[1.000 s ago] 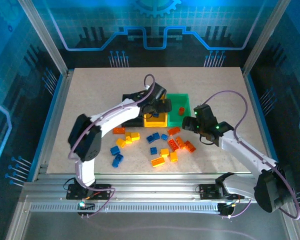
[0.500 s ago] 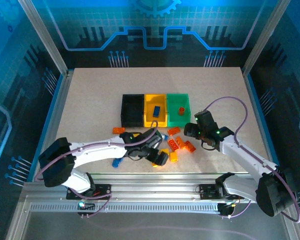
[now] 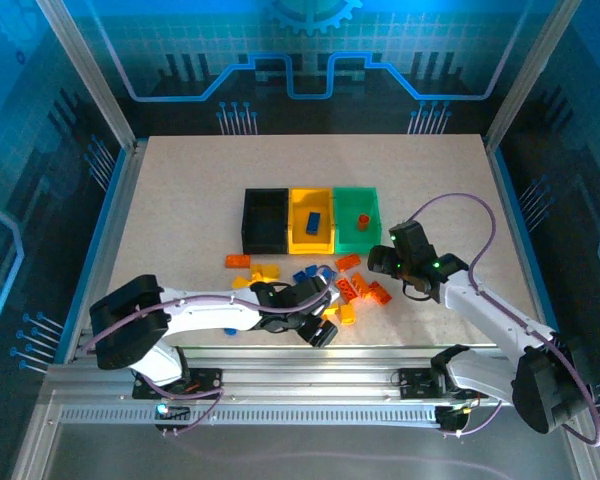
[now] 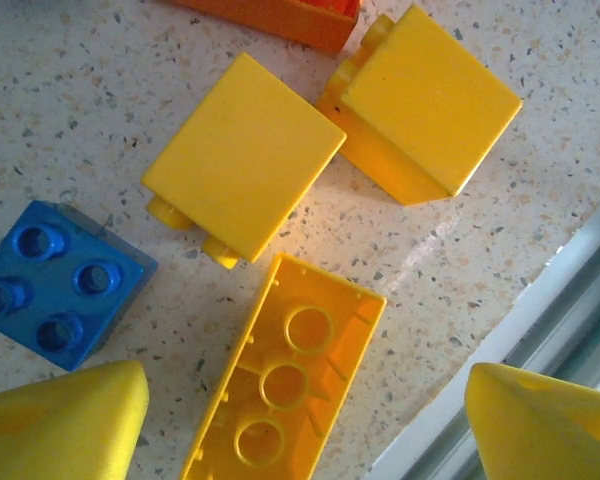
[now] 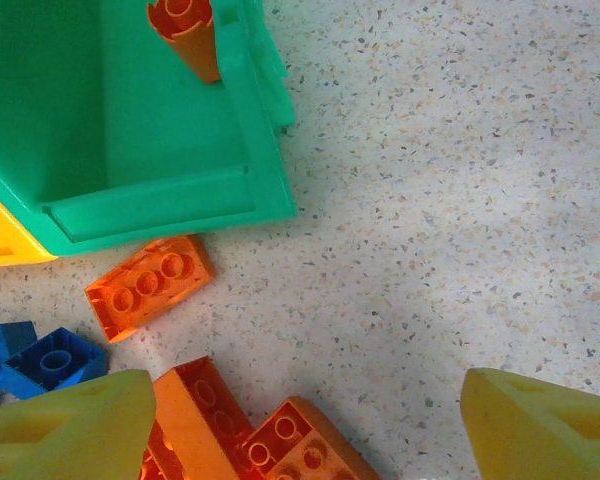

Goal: Sort the legos into containers by color

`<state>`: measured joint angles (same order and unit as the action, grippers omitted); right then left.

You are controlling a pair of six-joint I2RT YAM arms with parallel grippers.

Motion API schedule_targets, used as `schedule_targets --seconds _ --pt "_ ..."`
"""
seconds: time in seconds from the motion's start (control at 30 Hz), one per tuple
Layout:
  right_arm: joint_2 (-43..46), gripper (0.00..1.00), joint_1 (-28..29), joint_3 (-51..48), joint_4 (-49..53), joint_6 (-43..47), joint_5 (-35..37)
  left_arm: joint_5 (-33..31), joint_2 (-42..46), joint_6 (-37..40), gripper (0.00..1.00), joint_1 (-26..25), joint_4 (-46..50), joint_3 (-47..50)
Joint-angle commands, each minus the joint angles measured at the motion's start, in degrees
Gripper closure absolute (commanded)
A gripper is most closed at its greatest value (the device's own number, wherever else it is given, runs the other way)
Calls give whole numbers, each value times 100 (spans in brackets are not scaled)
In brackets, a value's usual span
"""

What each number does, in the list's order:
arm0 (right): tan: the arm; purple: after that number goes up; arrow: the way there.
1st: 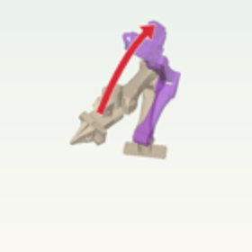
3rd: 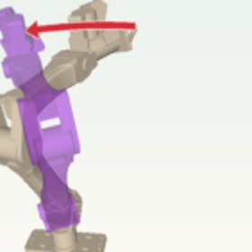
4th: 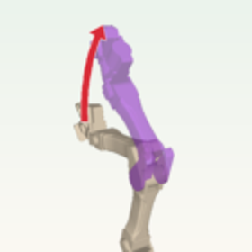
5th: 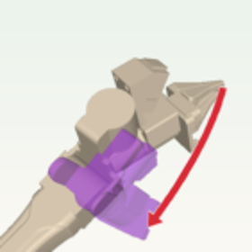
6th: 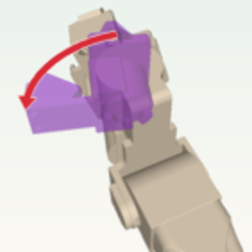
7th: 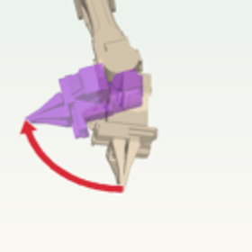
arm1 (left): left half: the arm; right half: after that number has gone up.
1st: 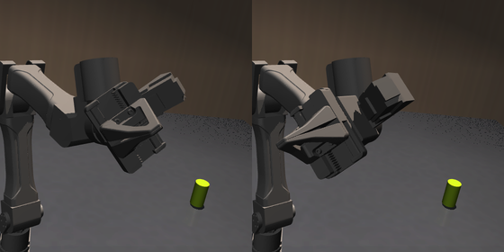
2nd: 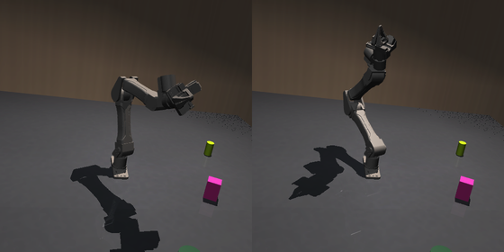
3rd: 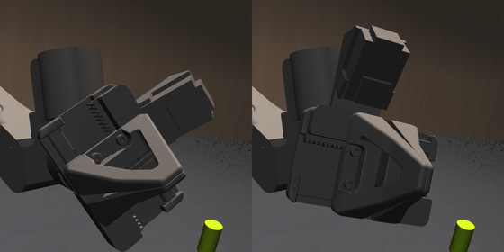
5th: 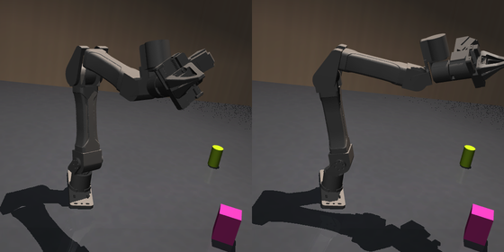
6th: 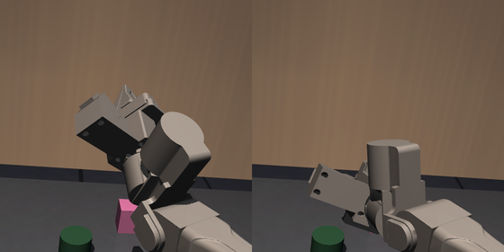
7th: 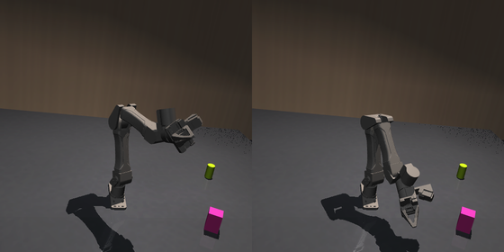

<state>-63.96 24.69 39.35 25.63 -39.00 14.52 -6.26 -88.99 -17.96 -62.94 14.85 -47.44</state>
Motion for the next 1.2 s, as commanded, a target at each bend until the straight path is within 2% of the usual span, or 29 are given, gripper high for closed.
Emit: schedule_targets --seconds 0.0,0.2,0.43,0.57,0.73,0.87,1.0,1.07,1.17 --pt "112 18 -69 46 92 -78 95 -294 -58 162 19 -38 -135 99" --pt "121 18 -85 50 72 -92 91 -481 -330 235 21 -165 -314 146" --pt "191 18 -87 39 118 -65 108 -723 -587 290 33 -302 -281 146" --pt "209 18 -100 11 109 -72 121 -894 -631 319 45 -331 -239 154" --pt "192 18 -120 32 109 -63 121 -974 -168 178 62 -326 -351 297" --pt "166 18 -122 63 104 -76 110 -1272 642 -167 68 -234 -315 381" --pt "157 18 -122 75 108 -89 111 -1780 1690 -842 69 305 -101 290" --pt "152 18 -131 68 109 -92 112 -1895 1982 -1232 69 828 120 161" --pt "111 18 -131 55 109 -113 122 -1645 2019 -1748 69 1862 280 -43"
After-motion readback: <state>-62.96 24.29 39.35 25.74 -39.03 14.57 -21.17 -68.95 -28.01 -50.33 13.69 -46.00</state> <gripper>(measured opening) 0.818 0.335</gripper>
